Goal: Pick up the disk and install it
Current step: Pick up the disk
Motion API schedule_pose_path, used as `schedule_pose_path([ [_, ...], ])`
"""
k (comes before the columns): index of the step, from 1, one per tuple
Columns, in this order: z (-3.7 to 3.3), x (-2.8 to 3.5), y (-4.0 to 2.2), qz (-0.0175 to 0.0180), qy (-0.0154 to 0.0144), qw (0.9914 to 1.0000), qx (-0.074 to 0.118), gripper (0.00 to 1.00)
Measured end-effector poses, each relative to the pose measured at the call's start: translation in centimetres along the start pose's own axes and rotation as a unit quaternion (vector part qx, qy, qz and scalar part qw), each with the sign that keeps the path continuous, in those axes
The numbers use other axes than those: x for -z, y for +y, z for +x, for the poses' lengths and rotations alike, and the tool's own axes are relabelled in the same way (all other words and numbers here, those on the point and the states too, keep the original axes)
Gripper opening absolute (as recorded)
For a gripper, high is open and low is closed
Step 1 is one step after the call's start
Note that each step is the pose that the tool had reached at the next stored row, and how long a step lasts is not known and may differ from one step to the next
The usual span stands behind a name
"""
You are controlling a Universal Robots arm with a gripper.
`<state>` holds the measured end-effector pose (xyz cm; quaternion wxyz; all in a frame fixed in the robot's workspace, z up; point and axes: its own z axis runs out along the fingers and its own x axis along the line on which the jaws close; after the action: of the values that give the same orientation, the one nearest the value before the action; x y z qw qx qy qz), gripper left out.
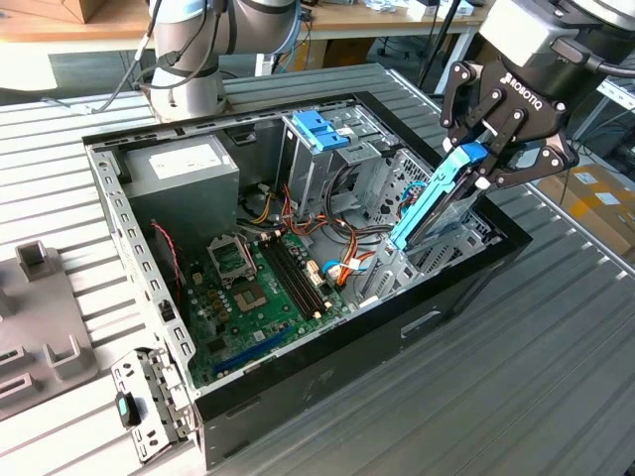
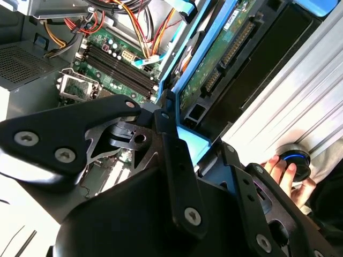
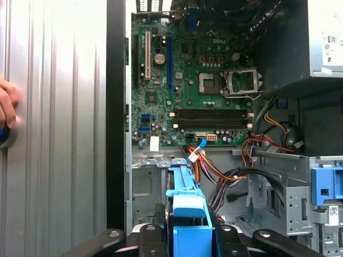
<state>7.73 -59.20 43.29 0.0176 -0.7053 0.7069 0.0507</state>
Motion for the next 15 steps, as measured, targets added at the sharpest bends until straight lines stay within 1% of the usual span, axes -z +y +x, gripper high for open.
schedule_pose_path([
  [3,0.01,-0.11,-0.01,0.0000,0.0000,1.00000,0.000,0.37],
  [15,0.09,-0.93,-0.04,0.0000,0.0000,1.00000,0.000,0.37],
])
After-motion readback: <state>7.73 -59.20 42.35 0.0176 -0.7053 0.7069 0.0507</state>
